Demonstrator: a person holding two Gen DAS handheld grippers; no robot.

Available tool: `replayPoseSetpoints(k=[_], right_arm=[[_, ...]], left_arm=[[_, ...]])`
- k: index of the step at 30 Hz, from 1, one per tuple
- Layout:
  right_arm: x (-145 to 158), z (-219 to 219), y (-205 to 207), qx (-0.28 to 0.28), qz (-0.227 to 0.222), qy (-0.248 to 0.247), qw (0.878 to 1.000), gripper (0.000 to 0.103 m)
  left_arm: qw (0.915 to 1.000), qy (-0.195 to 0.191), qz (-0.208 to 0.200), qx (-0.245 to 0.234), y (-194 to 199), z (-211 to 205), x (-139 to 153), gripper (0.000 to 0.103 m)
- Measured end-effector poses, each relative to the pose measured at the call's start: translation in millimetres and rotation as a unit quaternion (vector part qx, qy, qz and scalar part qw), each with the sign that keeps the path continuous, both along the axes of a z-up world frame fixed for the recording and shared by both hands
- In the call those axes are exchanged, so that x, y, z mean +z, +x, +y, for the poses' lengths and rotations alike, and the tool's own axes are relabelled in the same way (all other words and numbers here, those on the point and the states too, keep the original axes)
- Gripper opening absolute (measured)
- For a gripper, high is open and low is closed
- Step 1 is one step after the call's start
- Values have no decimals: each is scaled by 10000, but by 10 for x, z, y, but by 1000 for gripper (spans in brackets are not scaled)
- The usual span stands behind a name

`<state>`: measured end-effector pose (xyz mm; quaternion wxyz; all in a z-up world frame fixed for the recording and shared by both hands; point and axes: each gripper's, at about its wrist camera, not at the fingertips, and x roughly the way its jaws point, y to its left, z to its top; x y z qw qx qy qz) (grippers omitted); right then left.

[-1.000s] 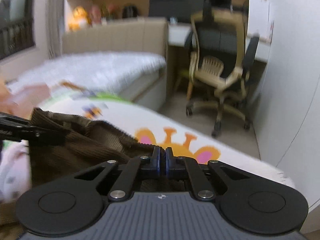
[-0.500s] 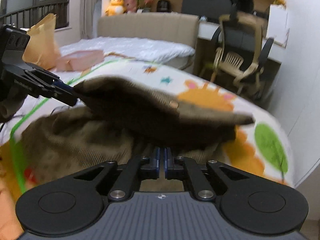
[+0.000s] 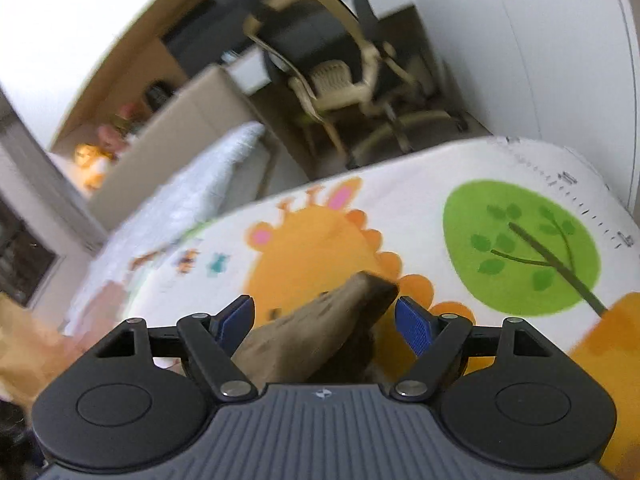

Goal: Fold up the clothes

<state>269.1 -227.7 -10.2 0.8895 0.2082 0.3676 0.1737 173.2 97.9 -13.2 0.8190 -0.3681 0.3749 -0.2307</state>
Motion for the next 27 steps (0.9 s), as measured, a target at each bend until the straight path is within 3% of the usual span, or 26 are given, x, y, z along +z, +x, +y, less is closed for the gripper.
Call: replayPoseSetpoints(k=[1,3,5,6,8,9,11,14,17,20,22,23,24,27], right_arm=[[-80,64,92,-18,62,-166,9998,70],[-189,186,166,168,132,-316,9993,30],[-122,273,57,354,-78,-443,9984,24],[-27,303,-52,496,-306,-570,9967,17],[198,316,-327,724,-660,-710,9927,15],[295,305,-473,836,-742,-689,9913,15],[402,264,-760,1059,-777,-634,9893,14],[206,241,-1060,1286,-395,-798,9877,14],[-108,231,-1250,1300,32,-1168,9846,15],[-89,65,-1367,1113,-98,-1138,9872,17],[44,-79,-1379,922,-306,-918,9910,37],[119,-146,-1375,814,-436,-805,9925,57],[204,-188,-1339,700,-584,-698,9934,64],[307,-165,-1085,494,-702,-496,9951,69]], left_arm=[[9999,-94,82,-1,75,-37,-25,95],[9994,-228,242,-21,205,-114,-90,95],[9988,-353,331,-49,284,-179,-184,94],[9991,-297,292,-61,301,-196,-194,78],[9998,-68,162,-88,323,-208,-167,43],[10000,14,27,-76,299,-163,-111,41],[9995,155,-258,-45,243,-63,6,39],[9980,425,-465,58,57,129,77,39],[9983,571,-104,98,-120,286,-104,37],[9980,591,187,146,-327,447,-253,42],[9980,571,103,237,-414,548,-180,57],[9980,560,52,284,-456,599,-138,69],[9981,532,-43,318,-457,630,-78,79],[9982,392,-218,399,-315,614,62,92]])
